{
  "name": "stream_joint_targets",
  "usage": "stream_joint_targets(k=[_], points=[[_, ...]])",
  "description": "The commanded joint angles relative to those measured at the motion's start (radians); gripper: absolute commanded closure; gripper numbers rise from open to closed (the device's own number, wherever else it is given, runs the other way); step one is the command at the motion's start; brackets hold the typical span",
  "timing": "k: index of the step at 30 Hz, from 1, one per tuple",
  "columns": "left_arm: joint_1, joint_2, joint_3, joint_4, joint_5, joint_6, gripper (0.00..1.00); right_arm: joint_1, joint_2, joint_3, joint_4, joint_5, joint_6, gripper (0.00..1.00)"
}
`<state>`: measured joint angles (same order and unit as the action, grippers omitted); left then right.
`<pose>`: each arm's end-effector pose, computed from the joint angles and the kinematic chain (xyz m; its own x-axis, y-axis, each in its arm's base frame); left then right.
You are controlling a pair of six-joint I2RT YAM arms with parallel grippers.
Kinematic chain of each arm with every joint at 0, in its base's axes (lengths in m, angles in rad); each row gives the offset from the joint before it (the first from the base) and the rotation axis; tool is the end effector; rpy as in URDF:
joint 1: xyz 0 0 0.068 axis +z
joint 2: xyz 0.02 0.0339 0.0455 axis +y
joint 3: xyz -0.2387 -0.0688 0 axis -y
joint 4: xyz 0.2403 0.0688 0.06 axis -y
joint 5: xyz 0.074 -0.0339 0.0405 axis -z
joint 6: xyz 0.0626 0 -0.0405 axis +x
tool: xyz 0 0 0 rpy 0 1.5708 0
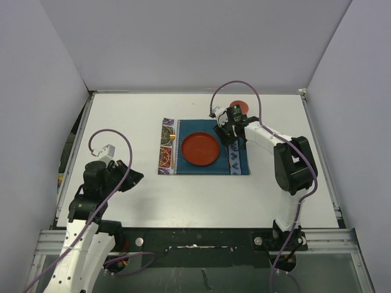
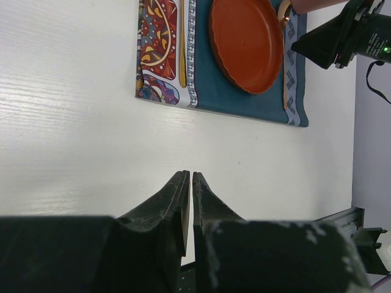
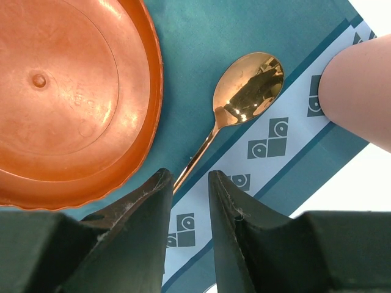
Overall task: Set the dinner table for one person
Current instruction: Pick up the spoon from the napkin.
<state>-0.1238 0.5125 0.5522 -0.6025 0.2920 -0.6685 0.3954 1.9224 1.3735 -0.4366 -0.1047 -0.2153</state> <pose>0.1595 -0.0380 0.2286 -0.6386 -0.5187 -0.5685 -0.0458 0.7630 -0.6447 0.3793 0.1654 0.1498 -0.6583 -0.5050 -0.5583 -0.5906 0.8063 -0.0329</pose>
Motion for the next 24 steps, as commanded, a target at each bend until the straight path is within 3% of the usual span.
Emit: stream_joint_targets(k=[1,24], points=[[-0.002,0.0,0.019,0.035,-0.004,0.013,0.93,0.006,-0.014,0.001,0.061,-0.006,0.014,0.69],[-0.002,0.015,0.004,0.071,0.005,0.006,0.93,0.006,0.02,-0.022,0.098,-0.007,0.014,0.69]])
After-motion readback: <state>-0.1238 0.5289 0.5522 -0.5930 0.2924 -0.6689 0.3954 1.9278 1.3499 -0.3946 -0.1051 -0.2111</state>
